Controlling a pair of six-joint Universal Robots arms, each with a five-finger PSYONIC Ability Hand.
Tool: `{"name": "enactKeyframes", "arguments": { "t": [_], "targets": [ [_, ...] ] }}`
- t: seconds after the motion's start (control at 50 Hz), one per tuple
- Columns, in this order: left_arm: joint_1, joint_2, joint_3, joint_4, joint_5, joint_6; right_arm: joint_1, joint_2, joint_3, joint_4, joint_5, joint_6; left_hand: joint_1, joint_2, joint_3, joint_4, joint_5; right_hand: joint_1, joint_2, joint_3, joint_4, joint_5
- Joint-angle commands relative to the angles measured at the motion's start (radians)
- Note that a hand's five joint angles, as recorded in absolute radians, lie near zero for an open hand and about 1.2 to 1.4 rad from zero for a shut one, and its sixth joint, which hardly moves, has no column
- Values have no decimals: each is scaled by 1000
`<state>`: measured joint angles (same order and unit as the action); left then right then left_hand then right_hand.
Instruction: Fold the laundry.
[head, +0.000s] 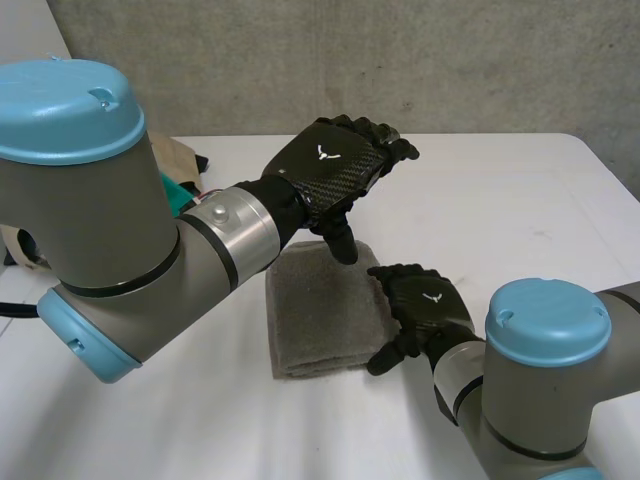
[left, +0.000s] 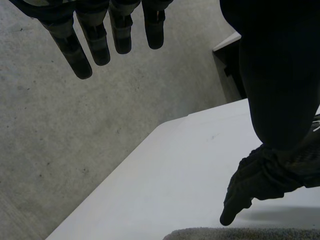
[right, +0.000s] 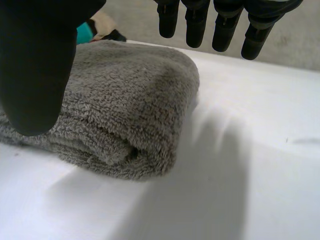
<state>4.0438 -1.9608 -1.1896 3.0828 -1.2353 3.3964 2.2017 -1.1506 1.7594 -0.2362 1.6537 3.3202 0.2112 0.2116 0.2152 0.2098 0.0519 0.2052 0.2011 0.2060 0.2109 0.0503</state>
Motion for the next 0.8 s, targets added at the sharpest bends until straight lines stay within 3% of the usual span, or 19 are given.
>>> {"name": "enactKeyframes", "arguments": {
  "t": [0.02, 0.24, 0.28, 0.3, 0.32, 0.5, 0.58, 0.8],
  "targets": [
    [1, 0, -4, 0, 0, -3, -7, 54, -11, -11, -6, 81, -37, -37, -41, -35, -52, -31, -27, -31, -36, -50],
    [3, 2, -10, 0, 2, -5, 3, 134, -58, -38, -2, 52, -37, -37, -41, -35, -52, 25, 29, 24, 19, 5],
    [3, 3, -15, 2, 2, -6, 0, 140, -64, -49, 1, 51, -37, -37, -41, -35, -52, 314, 318, 313, 308, 294],
    [4, 5, -18, 2, 2, -8, -8, 144, -73, -72, 3, 47, -37, -37, -41, -35, -52, 990, 994, 989, 984, 970],
    [4, 7, -19, 2, 2, -9, -13, 147, -78, -89, 3, 44, -37, -37, -41, -35, -52, 1189, 1193, 1188, 1183, 1169],
    [9, 25, -36, 11, 2, -25, -138, 183, -193, -181, -55, -25, -37, -37, -41, -35, -52, 1191, 1195, 1190, 1185, 1171],
    [17, 42, -47, 20, 5, -37, -230, 258, -339, -176, -77, -82, -37, -37, -41, -35, -52, 1191, 1195, 1190, 1185, 1171],
    [21, 59, -36, 63, 17, -74, -490, 624, -1015, 38, 21, -122, -37, -37, -41, -35, -52, 1191, 1195, 1190, 1185, 1171]
  ]
}}
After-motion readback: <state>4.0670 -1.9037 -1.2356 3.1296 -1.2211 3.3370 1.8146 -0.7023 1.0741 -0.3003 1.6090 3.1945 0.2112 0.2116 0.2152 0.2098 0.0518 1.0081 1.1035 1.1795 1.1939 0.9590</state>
